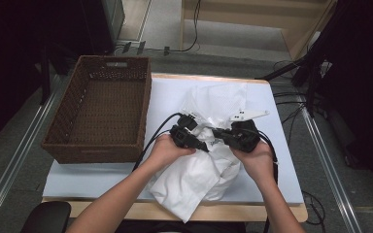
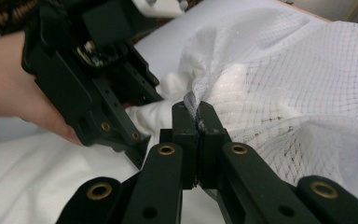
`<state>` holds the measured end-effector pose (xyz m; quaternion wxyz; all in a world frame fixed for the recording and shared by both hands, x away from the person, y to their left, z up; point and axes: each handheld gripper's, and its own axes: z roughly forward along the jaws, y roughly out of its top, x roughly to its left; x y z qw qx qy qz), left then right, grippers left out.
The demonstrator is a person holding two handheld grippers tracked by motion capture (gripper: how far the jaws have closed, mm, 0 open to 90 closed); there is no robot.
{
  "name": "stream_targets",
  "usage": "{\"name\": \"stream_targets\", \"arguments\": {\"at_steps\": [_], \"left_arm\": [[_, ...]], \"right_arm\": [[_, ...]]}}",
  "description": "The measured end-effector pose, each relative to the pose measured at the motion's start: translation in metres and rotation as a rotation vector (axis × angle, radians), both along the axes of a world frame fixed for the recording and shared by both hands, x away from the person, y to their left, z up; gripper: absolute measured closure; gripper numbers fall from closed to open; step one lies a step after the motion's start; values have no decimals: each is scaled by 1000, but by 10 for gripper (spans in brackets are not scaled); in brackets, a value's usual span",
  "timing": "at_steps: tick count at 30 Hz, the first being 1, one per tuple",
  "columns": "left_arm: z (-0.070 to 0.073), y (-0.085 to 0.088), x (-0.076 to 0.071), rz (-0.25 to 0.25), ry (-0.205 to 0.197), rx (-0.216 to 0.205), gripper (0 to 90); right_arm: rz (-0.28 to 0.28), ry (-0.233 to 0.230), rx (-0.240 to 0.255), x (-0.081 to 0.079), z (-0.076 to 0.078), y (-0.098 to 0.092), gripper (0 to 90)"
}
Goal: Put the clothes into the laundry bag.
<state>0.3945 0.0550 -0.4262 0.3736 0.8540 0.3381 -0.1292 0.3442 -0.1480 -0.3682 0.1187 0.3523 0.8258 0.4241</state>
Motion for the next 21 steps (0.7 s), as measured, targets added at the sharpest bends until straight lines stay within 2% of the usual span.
{"name": "stream_targets", "arguments": {"at_steps": [1,4,6,12,14,15,16,18,19,21], "left_arm": [[1,1,-2,-7,-6,-4,515],[9,8,-12,-32,-39,-11,386],[15,18,-17,-27,-60,-10,344],[35,52,-31,65,-158,1,323],[39,58,-33,107,-163,-34,297],[39,59,-33,122,-163,-30,278],[38,56,-33,143,-175,5,275],[29,49,-29,150,-204,49,276],[26,47,-27,150,-201,56,276],[16,43,-19,156,-161,41,269]], "right_arm": [[-9,-1,-10,1,-2,-1,900],[-25,10,2,4,-4,-5,900],[-27,4,2,4,-4,-7,900],[-35,3,-10,6,-7,-7,900],[-39,0,-7,6,-6,-7,900],[-40,1,-6,6,-6,-8,900],[-43,2,-4,6,-6,-8,900],[-41,3,8,7,-5,-9,900],[-39,3,8,7,-4,-8,900],[-35,1,6,7,-3,-7,900]]}}
